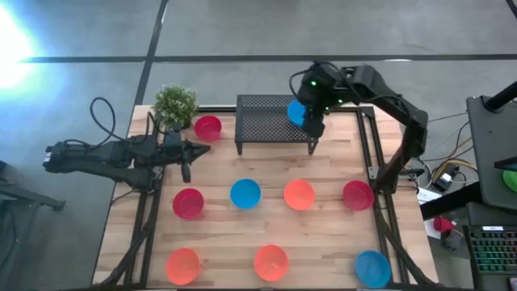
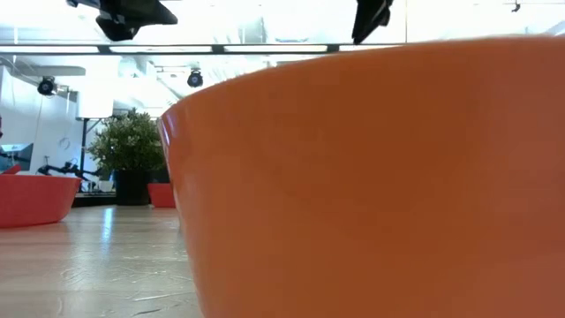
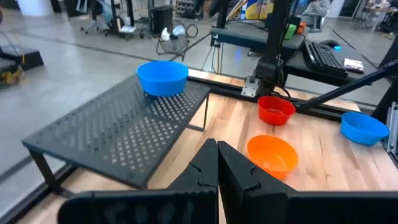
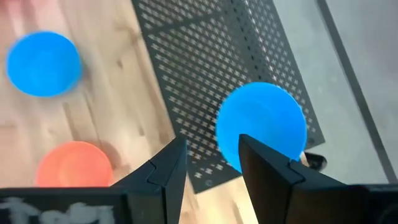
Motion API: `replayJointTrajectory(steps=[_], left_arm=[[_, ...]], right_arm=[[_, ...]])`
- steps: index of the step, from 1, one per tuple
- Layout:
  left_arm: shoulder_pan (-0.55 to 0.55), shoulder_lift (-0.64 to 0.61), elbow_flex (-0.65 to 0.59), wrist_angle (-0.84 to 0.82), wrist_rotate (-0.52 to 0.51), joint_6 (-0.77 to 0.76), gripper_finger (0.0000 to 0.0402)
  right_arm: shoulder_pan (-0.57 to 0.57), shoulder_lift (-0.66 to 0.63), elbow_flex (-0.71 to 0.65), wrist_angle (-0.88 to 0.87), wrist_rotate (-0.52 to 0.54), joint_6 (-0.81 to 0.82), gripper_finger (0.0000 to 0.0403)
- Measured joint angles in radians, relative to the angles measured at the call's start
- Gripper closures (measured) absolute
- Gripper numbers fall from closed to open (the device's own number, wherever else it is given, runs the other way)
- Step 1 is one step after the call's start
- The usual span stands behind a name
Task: Pick & Place Mini bowls
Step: Put the bottom left red bowl on the shelf
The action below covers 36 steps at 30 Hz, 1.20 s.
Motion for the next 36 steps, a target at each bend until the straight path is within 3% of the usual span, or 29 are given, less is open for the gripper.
replayJointTrajectory(steps=[9,21,25,29,36], left_arm=[[0.000,0.000,0.004,-0.217,0.027,-0.174,0.0402],[0.000,0.083,0.016,-0.562,0.281,-0.354,0.0402],[0.000,0.132,0.016,-0.614,0.352,-0.375,0.0402],[0.000,0.169,0.016,-0.629,0.358,-0.374,0.0395],[0.000,0.226,0.016,-0.636,0.358,-0.369,0.0340]], right_arm=[[0.091,-0.143,-0.086,0.126,0.000,0.057,0.0272],[0.153,-0.271,-0.219,0.248,0.000,0.098,0.0270],[0.152,-0.292,-0.258,0.254,0.001,0.098,0.0275],[0.152,-0.309,-0.292,0.259,0.001,0.098,0.0278],[0.152,-0.328,-0.300,0.277,0.000,0.098,0.0273]])
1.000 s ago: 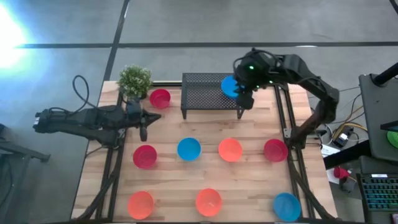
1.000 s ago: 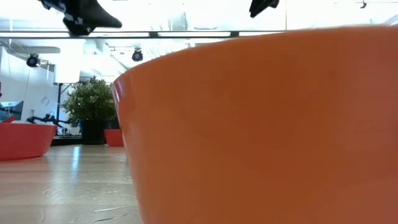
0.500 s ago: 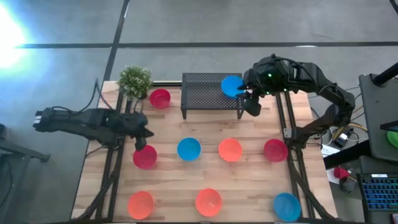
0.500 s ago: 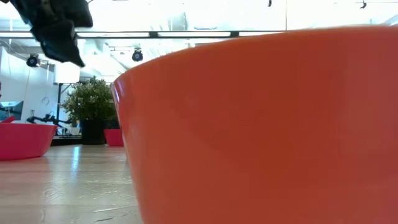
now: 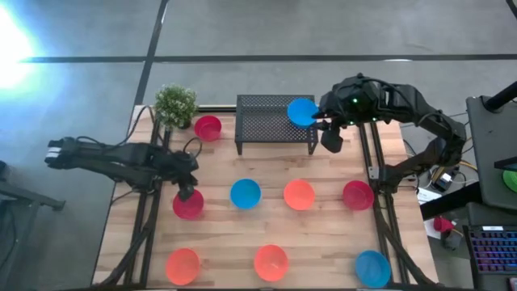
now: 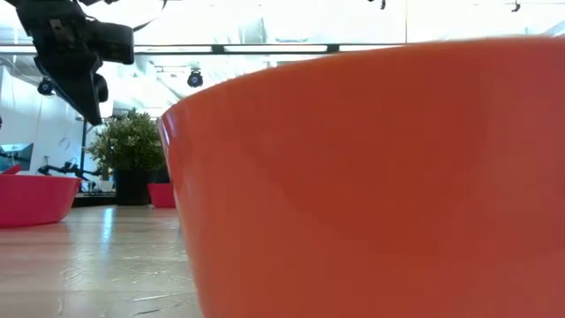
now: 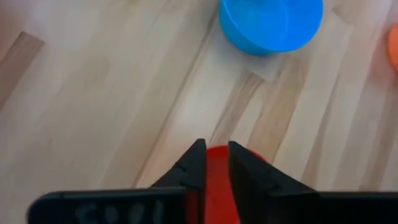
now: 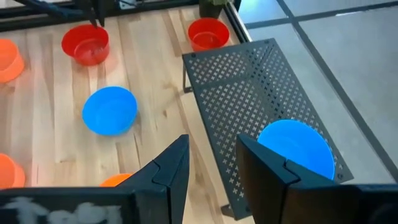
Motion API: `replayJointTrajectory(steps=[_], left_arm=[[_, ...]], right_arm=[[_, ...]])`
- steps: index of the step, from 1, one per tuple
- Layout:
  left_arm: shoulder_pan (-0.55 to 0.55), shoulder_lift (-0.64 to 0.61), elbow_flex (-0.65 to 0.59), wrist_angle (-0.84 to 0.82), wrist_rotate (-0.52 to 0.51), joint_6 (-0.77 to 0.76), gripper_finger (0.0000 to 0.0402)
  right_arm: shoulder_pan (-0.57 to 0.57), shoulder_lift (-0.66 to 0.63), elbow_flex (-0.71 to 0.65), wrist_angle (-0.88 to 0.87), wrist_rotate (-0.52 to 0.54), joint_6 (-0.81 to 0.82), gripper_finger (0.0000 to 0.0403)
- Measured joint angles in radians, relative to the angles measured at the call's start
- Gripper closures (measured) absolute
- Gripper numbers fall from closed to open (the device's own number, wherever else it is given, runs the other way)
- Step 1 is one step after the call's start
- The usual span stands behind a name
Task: Pick & Place Mini bowls
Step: Put the bottom left red bowl on the shelf
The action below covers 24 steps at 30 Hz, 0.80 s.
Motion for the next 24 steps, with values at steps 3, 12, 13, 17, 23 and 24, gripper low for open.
replayJointTrajectory(steps=[3,12,13,17,23,24], left_arm=[[0.000,0.027,0.000,-0.001,0.000,0.004,0.0314],[0.000,0.148,-0.002,-0.070,0.000,0.053,0.0284],[0.000,0.161,-0.002,-0.072,0.000,0.060,0.0284],[0.000,0.211,-0.002,-0.073,0.025,0.094,0.0284],[0.000,0.288,-0.003,-0.073,0.037,0.110,0.0284],[0.000,0.300,-0.003,-0.073,0.037,0.110,0.0284]], right_arm=[[0.000,-0.005,0.005,0.003,-0.002,-0.003,0.0276],[0.002,-0.013,0.003,0.003,-0.002,-0.001,0.0280],[0.002,-0.013,0.003,0.003,-0.002,-0.003,0.0279],[0.002,-0.013,0.002,0.003,-0.002,-0.003,0.0276],[0.002,-0.013,0.002,0.003,-0.002,-0.003,0.0277],[0.002,-0.013,0.002,0.003,-0.002,-0.003,0.0278]])
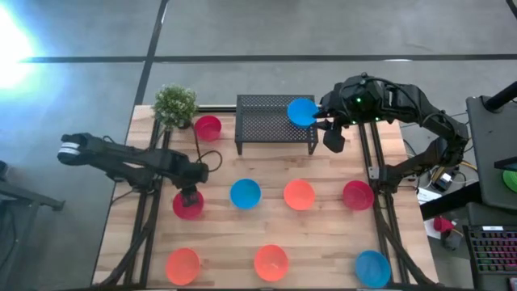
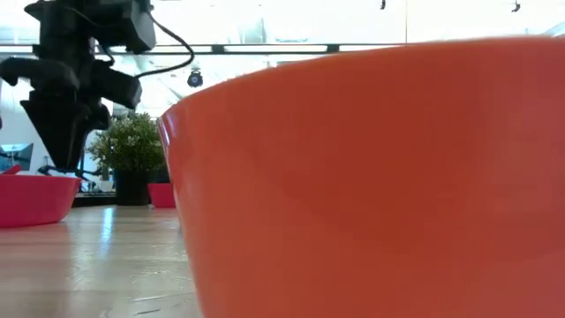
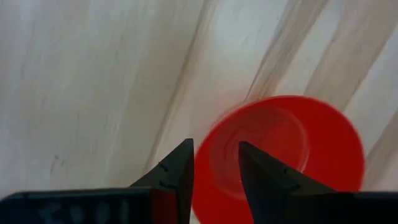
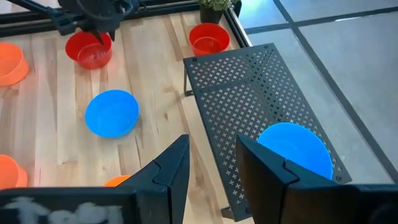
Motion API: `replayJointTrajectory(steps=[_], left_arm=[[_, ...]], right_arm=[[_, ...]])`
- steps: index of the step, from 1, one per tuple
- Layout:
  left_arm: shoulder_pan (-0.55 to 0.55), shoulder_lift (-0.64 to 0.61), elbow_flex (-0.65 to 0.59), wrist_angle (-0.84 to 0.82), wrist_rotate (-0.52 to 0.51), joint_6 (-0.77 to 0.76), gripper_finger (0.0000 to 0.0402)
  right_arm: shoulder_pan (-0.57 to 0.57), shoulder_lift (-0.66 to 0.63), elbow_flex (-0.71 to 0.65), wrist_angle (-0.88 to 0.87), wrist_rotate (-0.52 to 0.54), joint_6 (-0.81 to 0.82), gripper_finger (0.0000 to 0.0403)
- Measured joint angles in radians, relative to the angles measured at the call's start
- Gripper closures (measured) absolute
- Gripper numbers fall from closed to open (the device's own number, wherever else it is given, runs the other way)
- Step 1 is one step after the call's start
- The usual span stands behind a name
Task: Pick & Place Mini bowls
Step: Put the bottom left red bowl on the shelf
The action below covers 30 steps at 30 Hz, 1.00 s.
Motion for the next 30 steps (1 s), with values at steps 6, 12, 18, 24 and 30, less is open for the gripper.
replayJointTrajectory(steps=[6,12,18,24,30], left_arm=[[0.000,0.073,0.000,0.000,0.000,0.026,0.0284],[0.000,0.138,0.000,0.003,-0.002,0.038,0.0284],[0.000,0.188,0.000,0.018,-0.003,0.050,0.0284],[0.000,0.241,0.000,0.044,0.000,0.052,0.0285],[0.000,0.271,0.000,0.046,0.043,0.080,0.0355]], right_arm=[[0.000,0.000,0.000,0.000,0.000,0.000,0.0286],[0.000,0.000,0.000,0.000,0.000,0.001,0.0284],[0.000,0.000,0.000,0.000,0.000,0.000,0.0279],[0.000,0.000,0.000,0.000,0.000,0.000,0.0280],[0.000,0.000,0.000,0.000,0.000,0.003,0.0287]])
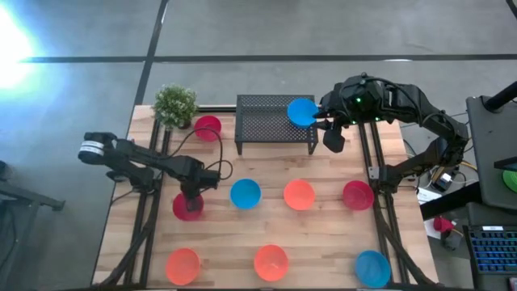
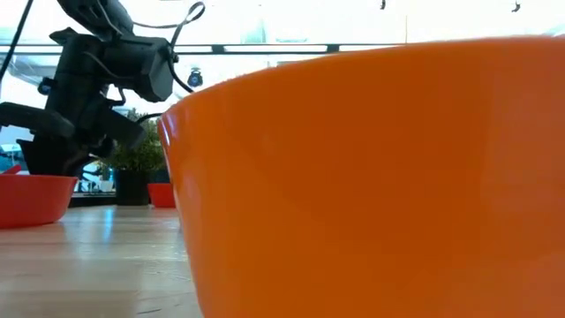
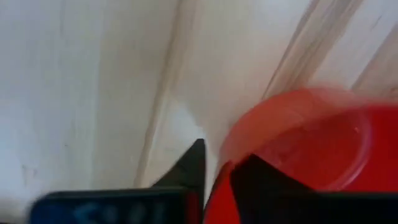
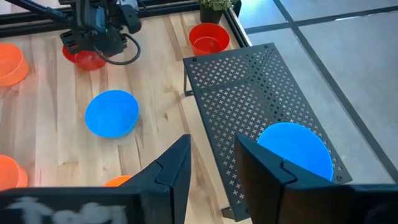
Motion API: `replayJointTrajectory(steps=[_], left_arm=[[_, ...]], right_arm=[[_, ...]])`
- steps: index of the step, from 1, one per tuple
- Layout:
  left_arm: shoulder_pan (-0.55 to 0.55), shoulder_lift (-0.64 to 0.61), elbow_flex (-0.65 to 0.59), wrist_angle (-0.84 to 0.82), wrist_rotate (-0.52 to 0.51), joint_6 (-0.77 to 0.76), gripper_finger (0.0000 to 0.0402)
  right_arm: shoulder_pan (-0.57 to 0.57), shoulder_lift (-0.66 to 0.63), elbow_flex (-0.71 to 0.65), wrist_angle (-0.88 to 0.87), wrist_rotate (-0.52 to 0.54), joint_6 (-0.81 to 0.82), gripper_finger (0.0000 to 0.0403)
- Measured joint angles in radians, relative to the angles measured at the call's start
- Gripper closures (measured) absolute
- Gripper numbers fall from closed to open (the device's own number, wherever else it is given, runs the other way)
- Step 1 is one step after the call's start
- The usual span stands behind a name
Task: Pick & Place Mini bowls
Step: Put the bottom left red bowl on the shelf
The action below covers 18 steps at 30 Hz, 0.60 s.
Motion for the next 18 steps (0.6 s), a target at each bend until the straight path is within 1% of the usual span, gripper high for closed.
replayJointTrajectory(steps=[1,2,6,9,12,18], left_arm=[[0.000,0.000,0.000,-0.002,0.007,0.000,0.0376],[0.000,-0.001,0.000,-0.002,0.014,-0.004,0.0387],[0.000,-0.023,0.009,-0.005,0.044,-0.026,0.0398],[0.000,-0.054,0.034,0.001,0.039,-0.070,0.0400],[0.000,-0.090,0.075,0.001,0.019,-0.126,0.0400],[-0.004,-0.186,0.164,0.000,-0.097,-0.240,0.0401]], right_arm=[[0.000,0.000,0.000,0.000,0.000,0.000,0.0288],[0.000,0.000,0.000,0.000,0.000,0.000,0.0289],[0.000,0.000,0.000,0.000,0.000,0.000,0.0288],[0.000,0.000,0.000,0.000,0.000,0.013,0.0285],[0.000,0.000,0.000,0.000,0.000,0.046,0.0285],[0.000,0.000,0.000,0.000,-0.001,0.099,0.0291]])
